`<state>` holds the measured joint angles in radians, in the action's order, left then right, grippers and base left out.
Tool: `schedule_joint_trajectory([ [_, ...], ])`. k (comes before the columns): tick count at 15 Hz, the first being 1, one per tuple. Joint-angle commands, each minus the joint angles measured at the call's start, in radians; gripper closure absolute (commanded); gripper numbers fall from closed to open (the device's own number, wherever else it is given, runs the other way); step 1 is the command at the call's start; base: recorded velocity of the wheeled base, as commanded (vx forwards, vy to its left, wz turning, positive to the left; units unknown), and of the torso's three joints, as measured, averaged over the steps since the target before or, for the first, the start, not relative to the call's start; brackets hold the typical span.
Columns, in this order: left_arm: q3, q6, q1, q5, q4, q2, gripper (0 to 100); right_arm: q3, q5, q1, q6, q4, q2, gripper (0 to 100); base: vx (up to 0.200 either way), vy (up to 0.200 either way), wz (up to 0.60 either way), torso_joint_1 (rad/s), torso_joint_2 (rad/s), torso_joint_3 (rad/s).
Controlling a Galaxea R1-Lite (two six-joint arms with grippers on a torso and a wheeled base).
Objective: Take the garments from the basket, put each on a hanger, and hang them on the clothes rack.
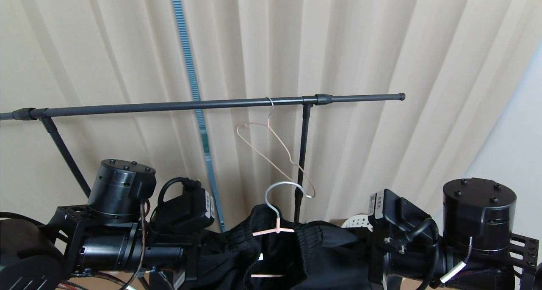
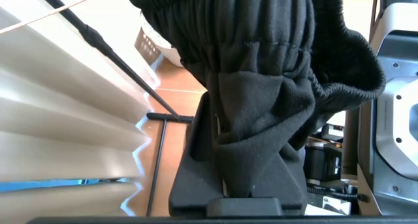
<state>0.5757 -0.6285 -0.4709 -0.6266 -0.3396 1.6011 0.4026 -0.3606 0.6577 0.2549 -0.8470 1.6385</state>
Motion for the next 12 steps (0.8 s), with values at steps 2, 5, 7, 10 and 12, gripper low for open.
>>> schedule_joint_trajectory([
  [2,-0.017,0.000,0.001,-0.001,-0.001,-0.016,100,0.010,0.002,0.000,-0.017,-0.001,0.007,0,0.000,0.000,0.00,0.000,0.00,0.000],
  [5,-0.022,0.001,0.006,0.001,-0.003,-0.033,100,0.004,-0.001,-0.006,-0.025,-0.001,-0.002,0,0.000,0.000,0.00,0.000,0.00,0.000],
  [7,-0.028,0.003,0.009,0.001,-0.003,-0.059,100,-0.005,-0.023,-0.030,-0.023,-0.001,-0.009,0,0.000,0.000,0.00,0.000,0.00,0.000],
  [10,-0.053,0.004,0.037,0.001,-0.003,-0.099,100,-0.007,-0.073,-0.078,-0.022,0.000,-0.031,0,0.000,0.000,0.00,0.000,0.00,0.000],
  [12,-0.066,0.003,0.069,0.001,-0.003,-0.118,100,-0.007,-0.101,-0.089,-0.022,0.002,-0.048,0,0.000,0.000,0.00,0.000,0.00,0.000],
])
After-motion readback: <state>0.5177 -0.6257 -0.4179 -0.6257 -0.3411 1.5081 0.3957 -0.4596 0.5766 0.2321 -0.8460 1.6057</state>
